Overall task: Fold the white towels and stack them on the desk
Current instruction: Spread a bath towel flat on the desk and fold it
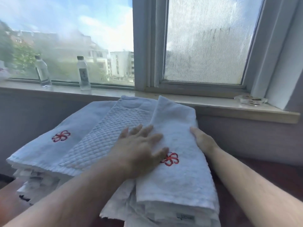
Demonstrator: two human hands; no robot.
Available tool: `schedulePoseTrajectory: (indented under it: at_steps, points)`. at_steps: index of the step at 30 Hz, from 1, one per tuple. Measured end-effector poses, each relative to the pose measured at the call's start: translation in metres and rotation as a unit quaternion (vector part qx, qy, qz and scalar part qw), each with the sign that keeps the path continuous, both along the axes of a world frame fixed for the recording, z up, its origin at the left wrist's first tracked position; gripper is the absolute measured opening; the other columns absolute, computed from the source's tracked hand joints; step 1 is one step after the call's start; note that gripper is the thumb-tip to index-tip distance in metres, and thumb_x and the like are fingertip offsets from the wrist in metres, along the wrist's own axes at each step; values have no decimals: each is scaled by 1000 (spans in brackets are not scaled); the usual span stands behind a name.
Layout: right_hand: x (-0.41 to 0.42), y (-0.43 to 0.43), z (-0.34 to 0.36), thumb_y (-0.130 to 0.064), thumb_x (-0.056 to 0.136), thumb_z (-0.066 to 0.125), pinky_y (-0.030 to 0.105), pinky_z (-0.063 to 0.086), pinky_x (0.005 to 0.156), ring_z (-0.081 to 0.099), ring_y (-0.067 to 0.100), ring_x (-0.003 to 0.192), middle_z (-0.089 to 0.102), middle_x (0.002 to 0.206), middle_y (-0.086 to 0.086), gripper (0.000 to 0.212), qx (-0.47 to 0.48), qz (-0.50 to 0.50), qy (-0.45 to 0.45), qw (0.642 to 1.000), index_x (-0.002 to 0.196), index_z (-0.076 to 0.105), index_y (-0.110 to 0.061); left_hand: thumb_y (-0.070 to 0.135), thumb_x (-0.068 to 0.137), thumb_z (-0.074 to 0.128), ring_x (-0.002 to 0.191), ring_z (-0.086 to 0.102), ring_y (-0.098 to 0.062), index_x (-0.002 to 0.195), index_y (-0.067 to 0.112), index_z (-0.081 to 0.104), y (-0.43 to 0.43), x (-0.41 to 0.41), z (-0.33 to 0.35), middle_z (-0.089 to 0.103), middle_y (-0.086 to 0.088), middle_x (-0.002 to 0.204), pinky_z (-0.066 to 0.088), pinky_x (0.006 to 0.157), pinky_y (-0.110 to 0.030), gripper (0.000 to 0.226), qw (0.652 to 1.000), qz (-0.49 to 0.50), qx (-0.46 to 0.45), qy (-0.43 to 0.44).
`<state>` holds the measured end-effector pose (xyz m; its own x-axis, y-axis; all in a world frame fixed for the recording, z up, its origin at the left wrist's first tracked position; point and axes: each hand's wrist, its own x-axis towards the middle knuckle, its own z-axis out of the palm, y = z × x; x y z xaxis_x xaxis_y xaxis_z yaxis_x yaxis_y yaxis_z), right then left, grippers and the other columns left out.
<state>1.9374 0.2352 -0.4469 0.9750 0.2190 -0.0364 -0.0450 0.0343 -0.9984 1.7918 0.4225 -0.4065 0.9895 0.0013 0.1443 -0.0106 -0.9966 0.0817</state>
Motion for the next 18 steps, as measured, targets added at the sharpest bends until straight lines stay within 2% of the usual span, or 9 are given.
schedulePoseTrajectory:
  at_steps: [1, 2, 4, 5, 7, 10, 12, 15, 18]
  points:
    - [1, 5, -2, -24, 102, 50, 47, 50, 100, 62, 38, 115, 64, 128, 20, 37, -11, -13, 0, 1000, 132, 57, -3, 72, 96, 21, 154, -4, -12, 153, 48, 20, 4, 1, -2, 3, 14, 168, -7, 124, -45, 63, 1000, 5, 6, 10]
    - [3, 12, -1, -26, 101, 52, 41, 48, 99, 60, 34, 116, 62, 132, 16, 42, -43, -34, -6, 998, 136, 56, -3, 71, 96, 20, 154, -3, -11, 154, 48, 19, 9, 3, -2, 3, 15, 168, -5, 124, -46, 62, 1000, 8, 14, 9]
    - [8, 23, 0, -29, 99, 54, 31, 38, 90, 54, 27, 116, 54, 141, 12, 52, -108, -59, -19, 992, 143, 50, -3, 66, 99, 23, 154, 0, -8, 153, 49, 21, 18, 5, -1, 6, 19, 167, -1, 123, -45, 57, 1000, 10, 8, 1]
    - [12, 28, 0, -29, 98, 55, 32, 37, 89, 53, 28, 120, 51, 145, 12, 56, -119, -61, -18, 991, 146, 46, -3, 62, 101, 25, 153, 0, -6, 153, 49, 23, 22, 6, -1, 7, 21, 166, 0, 123, -44, 54, 1000, 11, -1, -2]
    - [22, 30, -5, -33, 97, 59, 36, 41, 96, 53, 29, 126, 48, 150, 10, 63, -123, -58, -10, 991, 150, 42, -3, 59, 102, 26, 152, 1, -4, 152, 50, 24, 24, 9, -2, 8, 24, 165, 1, 122, -43, 51, 1000, 11, -9, -3]
    - [18, 23, -7, -43, 96, 61, 35, 41, 92, 54, 27, 111, 54, 131, 4, 69, -146, -57, -14, 988, 149, 39, -4, 60, 102, 23, 151, 1, -4, 153, 48, 22, 16, 10, -9, 7, 24, 165, 1, 122, -44, 53, 1000, 16, 1, -12]
    - [14, 15, -4, -49, 93, 63, 37, 43, 93, 55, 28, 111, 54, 128, 5, 76, -170, -51, -18, 984, 151, 32, -10, 61, 101, 21, 151, 1, -4, 154, 48, 21, 15, 10, -12, 8, 24, 165, 1, 122, -44, 54, 1000, 17, -1, -21]
    - [13, 8, 9, -49, 93, 54, 37, 39, 94, 49, 30, 125, 46, 144, 8, 72, -276, -77, -122, 950, 153, 27, -22, 63, 100, 19, 151, 1, -2, 155, 47, 20, 18, 8, -12, 9, 23, 165, -1, 123, -43, 57, 999, 16, -23, -20]
    - [20, 18, 32, -52, 97, 43, 41, 29, 114, 33, 29, 143, 30, 159, 7, 59, -322, -69, -219, 919, 152, 38, -30, 68, 98, 20, 151, 0, -2, 156, 45, 17, 20, 8, -12, 8, 20, 166, -1, 123, -43, 63, 999, 16, -27, -26]
